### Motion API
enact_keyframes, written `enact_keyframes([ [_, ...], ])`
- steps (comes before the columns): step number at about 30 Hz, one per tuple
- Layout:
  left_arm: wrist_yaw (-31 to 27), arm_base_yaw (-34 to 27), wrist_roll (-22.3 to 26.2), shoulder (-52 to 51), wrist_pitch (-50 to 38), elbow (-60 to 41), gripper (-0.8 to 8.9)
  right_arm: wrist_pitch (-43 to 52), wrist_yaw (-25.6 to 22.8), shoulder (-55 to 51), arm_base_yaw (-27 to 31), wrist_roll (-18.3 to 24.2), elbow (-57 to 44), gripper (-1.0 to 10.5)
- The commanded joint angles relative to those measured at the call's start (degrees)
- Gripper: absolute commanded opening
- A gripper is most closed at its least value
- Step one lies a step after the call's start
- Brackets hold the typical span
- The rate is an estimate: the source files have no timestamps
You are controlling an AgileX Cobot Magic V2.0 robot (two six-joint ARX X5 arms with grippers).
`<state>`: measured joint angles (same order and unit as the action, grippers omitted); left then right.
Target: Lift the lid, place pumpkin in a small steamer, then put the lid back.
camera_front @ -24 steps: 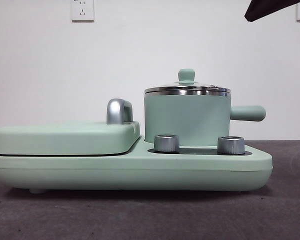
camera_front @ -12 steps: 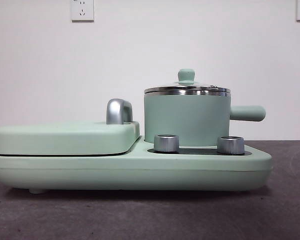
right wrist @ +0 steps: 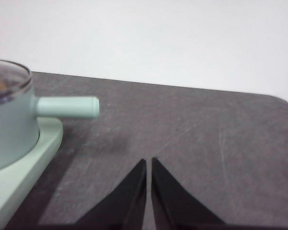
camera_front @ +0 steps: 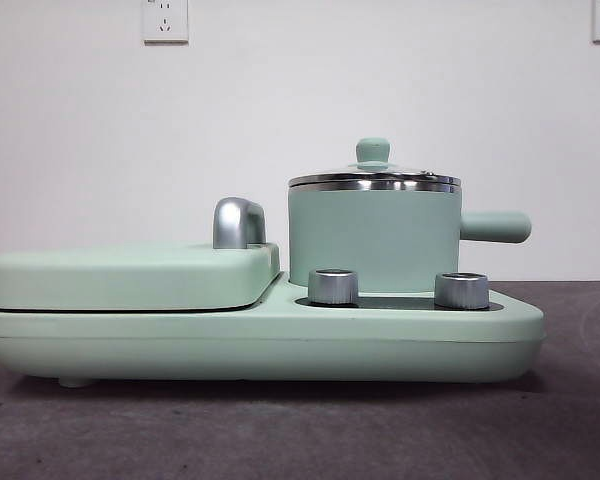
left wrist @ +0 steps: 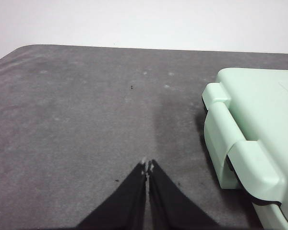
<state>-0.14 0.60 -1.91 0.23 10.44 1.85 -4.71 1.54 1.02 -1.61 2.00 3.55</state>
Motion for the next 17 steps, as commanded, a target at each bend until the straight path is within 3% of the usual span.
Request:
enact_keyframes([
  [1, -0.07, 0.07, 0.79, -0.07, 0.24, -1.14, 0.1, 2.73, 0.11, -0.83, -0.02, -2.67, -2.71, 0.2],
  [17, -0.09, 0.04, 0.79, -0.04, 0.26, -1.14, 0.09, 2.19, -0.46, -0.81, -0.09, -1.55, -2.84, 0.2],
])
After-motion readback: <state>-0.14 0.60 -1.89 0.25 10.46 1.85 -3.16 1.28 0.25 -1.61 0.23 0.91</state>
